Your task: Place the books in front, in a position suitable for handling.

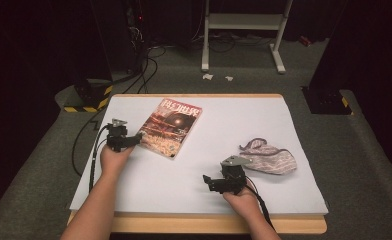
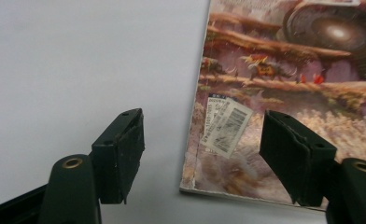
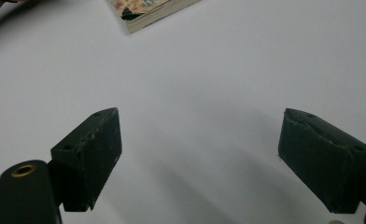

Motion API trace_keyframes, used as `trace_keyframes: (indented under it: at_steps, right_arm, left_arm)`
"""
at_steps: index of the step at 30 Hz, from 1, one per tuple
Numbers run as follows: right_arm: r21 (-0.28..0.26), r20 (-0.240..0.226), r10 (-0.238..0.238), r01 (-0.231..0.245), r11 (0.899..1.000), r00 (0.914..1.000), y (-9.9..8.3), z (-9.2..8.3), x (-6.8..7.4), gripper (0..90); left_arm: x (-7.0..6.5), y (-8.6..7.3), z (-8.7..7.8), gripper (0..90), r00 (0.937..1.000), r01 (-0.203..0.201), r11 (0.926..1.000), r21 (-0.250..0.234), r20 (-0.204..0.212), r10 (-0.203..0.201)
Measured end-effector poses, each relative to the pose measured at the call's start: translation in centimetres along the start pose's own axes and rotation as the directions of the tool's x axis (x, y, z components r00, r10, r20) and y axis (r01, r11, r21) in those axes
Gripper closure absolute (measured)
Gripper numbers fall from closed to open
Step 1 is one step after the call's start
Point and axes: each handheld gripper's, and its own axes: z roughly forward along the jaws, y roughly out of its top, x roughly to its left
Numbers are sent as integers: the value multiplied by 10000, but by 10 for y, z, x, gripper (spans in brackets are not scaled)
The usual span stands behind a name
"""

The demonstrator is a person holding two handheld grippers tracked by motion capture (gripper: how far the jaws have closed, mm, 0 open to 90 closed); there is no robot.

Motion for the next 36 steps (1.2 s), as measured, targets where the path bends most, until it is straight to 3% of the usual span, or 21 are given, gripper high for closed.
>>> trace_keyframes:
  at_steps: [8,11,13,19,21,26,28,31,34,36]
  right_arm:
    - [63,-14,23,-23,10000,10000,-1,1,-1,134]
    - [118,166,-143,141,9998,9998,-1,2,0,134]
    - [119,153,-120,118,9999,9998,-1,3,0,134]
    - [75,269,-204,202,9998,9994,-1,3,1,142]
    - [-14,387,-110,111,9999,9992,0,2,0,149]
    - [-482,95,-27,32,9988,10000,-1,1,-5,158]
    - [-679,158,72,-61,9977,9999,2,1,-7,209]
    - [-1007,84,534,-523,9935,9985,10,8,-14,272]
    - [-734,390,396,-367,9966,9985,22,26,-15,301]
    - [-683,493,384,-349,9971,9980,27,33,-15,305]
  left_arm:
    - [2,-4,9,362,9969,434,9987,271,649,-451]
    - [-3,-4,7,421,9944,238,9990,387,1024,-277]
    - [-9,-5,5,413,9957,75,9992,405,917,-112]
    - [-25,-18,-7,432,9895,-243,9991,354,1433,190]
    - [-34,-22,-12,435,9858,-458,9984,343,1633,396]
    - [-57,-31,-23,446,9728,-1085,9936,326,2092,993]
    - [-61,-31,-25,443,9737,-1235,9921,230,1958,1166]
    - [-61,-26,-22,431,9800,-873,9962,-20,1796,862]
    - [-57,-22,-16,419,9858,-532,9986,-53,1591,533]
    - [-56,-21,-13,410,9865,-485,9988,33,1567,474]
